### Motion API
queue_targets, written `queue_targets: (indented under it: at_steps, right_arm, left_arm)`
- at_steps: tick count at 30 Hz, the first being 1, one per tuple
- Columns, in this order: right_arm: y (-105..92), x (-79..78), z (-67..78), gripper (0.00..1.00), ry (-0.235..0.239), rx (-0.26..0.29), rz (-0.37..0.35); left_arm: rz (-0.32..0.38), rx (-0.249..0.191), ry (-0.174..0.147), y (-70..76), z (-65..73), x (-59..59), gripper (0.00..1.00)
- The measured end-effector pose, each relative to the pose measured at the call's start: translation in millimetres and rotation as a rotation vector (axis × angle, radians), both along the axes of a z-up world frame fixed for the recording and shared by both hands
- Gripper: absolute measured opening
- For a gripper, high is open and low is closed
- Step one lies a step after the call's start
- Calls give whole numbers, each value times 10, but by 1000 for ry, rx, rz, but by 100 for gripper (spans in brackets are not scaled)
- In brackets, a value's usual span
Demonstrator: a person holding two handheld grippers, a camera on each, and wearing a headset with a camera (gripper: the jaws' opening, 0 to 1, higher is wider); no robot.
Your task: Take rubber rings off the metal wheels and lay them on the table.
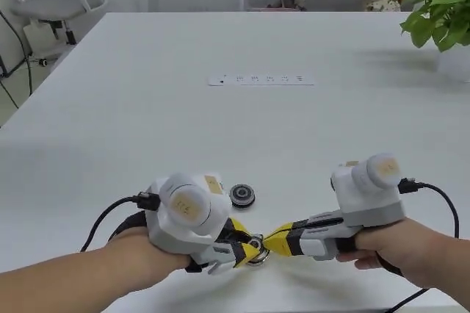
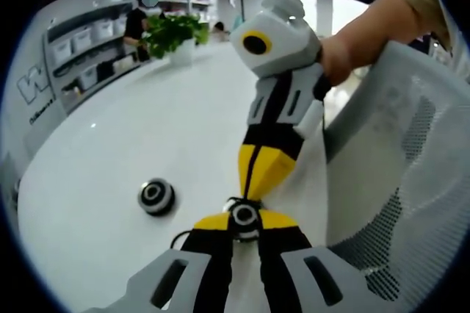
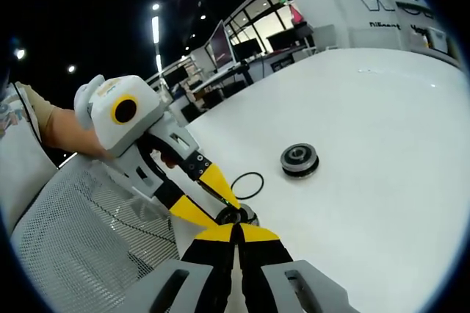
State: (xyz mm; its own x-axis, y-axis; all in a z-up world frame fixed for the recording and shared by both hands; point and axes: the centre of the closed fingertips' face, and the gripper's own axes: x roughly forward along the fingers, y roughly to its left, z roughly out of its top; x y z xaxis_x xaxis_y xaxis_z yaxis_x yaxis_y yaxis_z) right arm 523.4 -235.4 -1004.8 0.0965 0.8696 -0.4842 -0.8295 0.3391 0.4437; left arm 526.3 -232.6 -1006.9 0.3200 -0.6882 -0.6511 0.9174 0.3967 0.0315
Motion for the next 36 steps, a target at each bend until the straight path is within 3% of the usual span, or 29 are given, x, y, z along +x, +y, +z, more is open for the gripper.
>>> queue_targets:
  at_steps: [7,12,14,16,22,26,36]
  right_arm:
    - [31,-32,4,0,-16,-5,24]
    - [102,-74,31,0,-11,11,50]
    - [140,-71,99,0,-4,44,53]
    - [145,-66,93,0,-22,32,59]
    - [139,-63,82,0,-16,34,54]
    - [141,-74,77,0,-16,31,56]
    - [126,-73,57,0,-15,23,55]
  left_arm:
    - [-6,3,-1,0,-2,-7,12]
    - [-4,2,-1,-6,-2,-13,12]
    - [-4,3,-2,-9,0,-15,12]
    - [-2,2,1,-9,0,-14,12]
    - [4,3,7,-10,0,-16,12]
    - [14,-8,35,-15,1,-24,12]
    - [-1,-10,23,-22,4,-32,13]
